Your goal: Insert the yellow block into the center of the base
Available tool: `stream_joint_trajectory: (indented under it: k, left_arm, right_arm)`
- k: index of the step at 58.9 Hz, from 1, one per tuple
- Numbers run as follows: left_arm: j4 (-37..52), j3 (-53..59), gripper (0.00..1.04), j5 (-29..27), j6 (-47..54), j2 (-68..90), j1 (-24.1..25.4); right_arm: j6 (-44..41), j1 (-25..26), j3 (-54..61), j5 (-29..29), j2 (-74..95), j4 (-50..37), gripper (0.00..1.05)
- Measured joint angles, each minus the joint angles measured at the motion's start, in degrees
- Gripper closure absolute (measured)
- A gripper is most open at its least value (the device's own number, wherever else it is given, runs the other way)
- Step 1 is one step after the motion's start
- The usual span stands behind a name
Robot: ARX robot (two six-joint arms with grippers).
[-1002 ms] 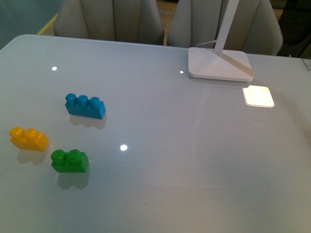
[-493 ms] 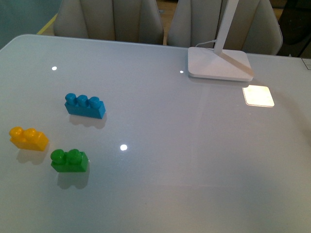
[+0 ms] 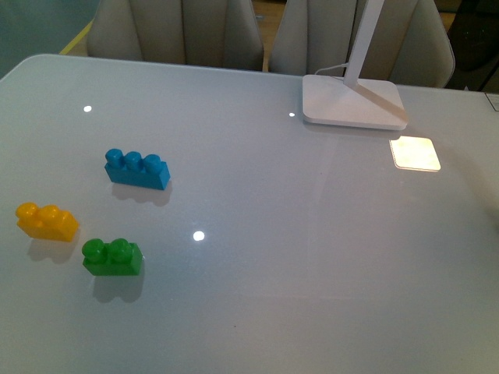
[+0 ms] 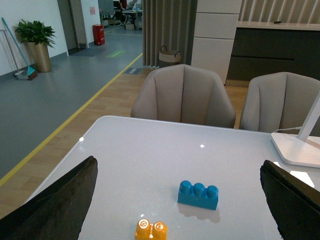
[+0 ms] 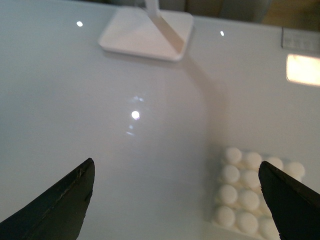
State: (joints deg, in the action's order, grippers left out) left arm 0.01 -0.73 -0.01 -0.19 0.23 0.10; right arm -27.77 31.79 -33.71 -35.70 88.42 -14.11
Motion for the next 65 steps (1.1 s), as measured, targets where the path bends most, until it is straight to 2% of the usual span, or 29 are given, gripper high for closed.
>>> stream_joint_trajectory:
  k: [13, 24, 35, 51, 65]
  left_arm:
    - [0.0, 0.0, 0.07, 0.0, 0.0, 0.0, 0.0]
    - [0.0, 0.0, 0.07, 0.0, 0.0, 0.0, 0.0]
    - [0.0, 0.0, 0.07, 0.0, 0.0, 0.0, 0.0]
    - [0.0, 0.0, 0.07, 0.0, 0.0, 0.0, 0.0]
    - [0.0, 0.0, 0.07, 0.0, 0.0, 0.0, 0.0]
  right_arm:
    - [-0.7, 0.9, -17.5, 3.7, 27.3, 2.8, 0.09]
    - [-1.2, -0.2, -28.5, 7.4, 38.6, 8.3, 0.09]
    - [-1.8, 0.7, -34.7, 9.8, 43.6, 12.1, 0.09]
    - [-3.4, 6.0, -43.5, 9.6, 48.5, 18.6, 0.09]
    - [-6.2, 8.2, -45.9, 10.2, 50.6, 20.9, 0.09]
